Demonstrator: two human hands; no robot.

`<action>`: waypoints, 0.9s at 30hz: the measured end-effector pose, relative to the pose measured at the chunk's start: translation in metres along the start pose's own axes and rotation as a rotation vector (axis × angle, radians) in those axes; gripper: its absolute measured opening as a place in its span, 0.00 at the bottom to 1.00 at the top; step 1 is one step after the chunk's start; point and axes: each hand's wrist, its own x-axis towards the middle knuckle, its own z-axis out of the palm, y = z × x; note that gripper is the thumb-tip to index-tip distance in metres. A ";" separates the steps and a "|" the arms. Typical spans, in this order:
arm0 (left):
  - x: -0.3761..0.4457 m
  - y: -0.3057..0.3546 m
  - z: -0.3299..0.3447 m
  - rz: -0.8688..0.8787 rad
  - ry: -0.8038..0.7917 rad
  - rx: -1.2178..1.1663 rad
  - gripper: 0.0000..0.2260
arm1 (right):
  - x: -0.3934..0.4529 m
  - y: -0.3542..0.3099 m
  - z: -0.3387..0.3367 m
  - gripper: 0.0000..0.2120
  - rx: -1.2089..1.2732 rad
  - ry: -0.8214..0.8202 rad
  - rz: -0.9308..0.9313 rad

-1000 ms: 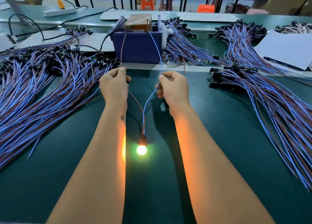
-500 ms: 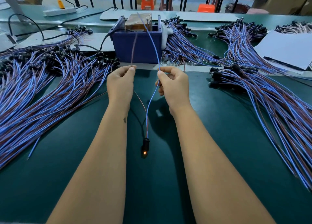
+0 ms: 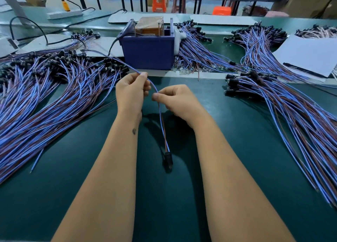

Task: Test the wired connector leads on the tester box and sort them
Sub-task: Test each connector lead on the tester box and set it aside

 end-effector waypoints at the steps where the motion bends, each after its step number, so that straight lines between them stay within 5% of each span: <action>1: -0.001 0.001 -0.001 -0.014 0.002 -0.061 0.11 | 0.000 0.000 -0.002 0.07 -0.036 -0.014 0.013; 6: -0.006 0.007 0.001 -0.057 -0.051 -0.220 0.13 | 0.000 0.001 -0.005 0.08 -0.063 0.180 -0.012; 10: -0.013 0.004 0.010 0.146 -0.087 0.164 0.14 | -0.002 -0.006 -0.009 0.09 0.025 0.528 -0.208; 16: -0.034 -0.010 0.029 0.314 -0.311 0.544 0.08 | -0.009 -0.009 -0.028 0.11 0.616 0.543 -0.190; 27: -0.076 -0.009 0.061 0.830 -0.437 0.739 0.05 | -0.020 0.014 -0.059 0.11 0.612 0.721 -0.113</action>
